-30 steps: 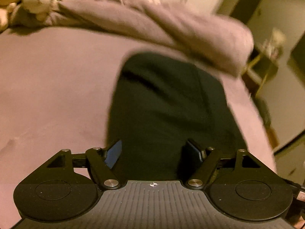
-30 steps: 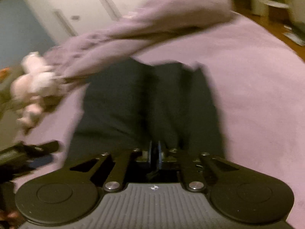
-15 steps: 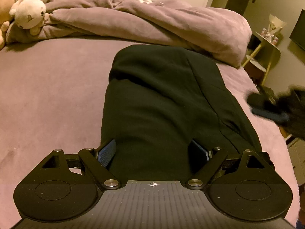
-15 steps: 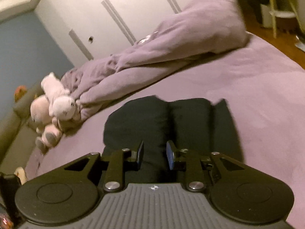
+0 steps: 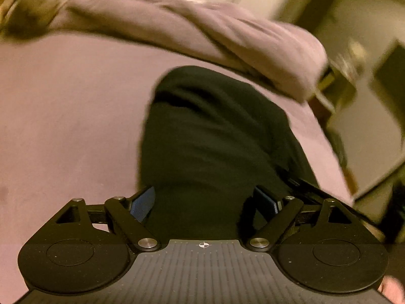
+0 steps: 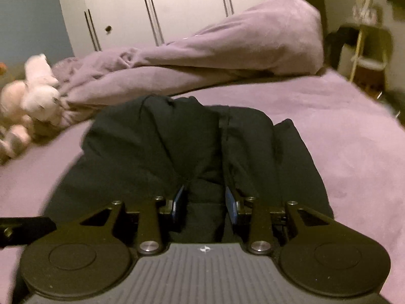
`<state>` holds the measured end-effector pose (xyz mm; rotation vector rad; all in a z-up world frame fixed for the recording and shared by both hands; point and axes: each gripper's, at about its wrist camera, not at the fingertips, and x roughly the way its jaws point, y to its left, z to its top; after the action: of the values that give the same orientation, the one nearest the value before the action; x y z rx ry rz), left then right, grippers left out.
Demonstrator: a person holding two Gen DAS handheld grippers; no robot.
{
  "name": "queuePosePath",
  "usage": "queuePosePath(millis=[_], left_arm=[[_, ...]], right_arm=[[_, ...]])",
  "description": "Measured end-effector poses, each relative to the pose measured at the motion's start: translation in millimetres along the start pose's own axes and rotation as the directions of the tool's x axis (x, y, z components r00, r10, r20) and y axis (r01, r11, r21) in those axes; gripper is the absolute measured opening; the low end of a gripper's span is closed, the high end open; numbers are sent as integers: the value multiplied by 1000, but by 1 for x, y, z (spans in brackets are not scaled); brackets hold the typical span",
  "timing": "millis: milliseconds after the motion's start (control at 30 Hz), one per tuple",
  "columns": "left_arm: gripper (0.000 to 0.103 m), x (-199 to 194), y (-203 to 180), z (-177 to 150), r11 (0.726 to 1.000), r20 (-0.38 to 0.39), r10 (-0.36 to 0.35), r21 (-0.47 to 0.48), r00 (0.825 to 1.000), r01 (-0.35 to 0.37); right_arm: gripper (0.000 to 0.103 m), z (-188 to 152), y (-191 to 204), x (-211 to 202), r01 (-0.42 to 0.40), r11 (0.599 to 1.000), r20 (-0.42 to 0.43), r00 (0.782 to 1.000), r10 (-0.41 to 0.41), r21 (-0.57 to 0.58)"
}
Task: Fold large clothes
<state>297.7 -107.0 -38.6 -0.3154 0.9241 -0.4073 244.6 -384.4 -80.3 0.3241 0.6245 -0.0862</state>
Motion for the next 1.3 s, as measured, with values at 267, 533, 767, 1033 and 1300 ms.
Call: queuePosePath(millis=[267, 533, 767, 1033, 1300], left_arm=[[89, 8, 82, 12, 962, -5, -103, -256, 995, 98], [97, 59, 87, -4, 881, -16, -339, -356, 941, 312], [100, 90, 72, 13, 911, -77, -335, -282, 939, 302], [89, 46, 66, 26, 931, -40, -337, -164, 941, 327], [86, -12, 88, 20, 985, -74, -156, -85, 985, 150]], right_arm=[[71, 8, -68, -65, -57, 979, -22, 998, 62, 194], [81, -44, -163, -7, -247, 656, -105, 887, 449, 713], [88, -50, -139, 33, -312, 654, -120, 841, 527, 689], [77, -39, -88, 41, -377, 708, -191, 790, 582, 597], [79, -61, -33, 42, -329, 696, -249, 767, 591, 639]])
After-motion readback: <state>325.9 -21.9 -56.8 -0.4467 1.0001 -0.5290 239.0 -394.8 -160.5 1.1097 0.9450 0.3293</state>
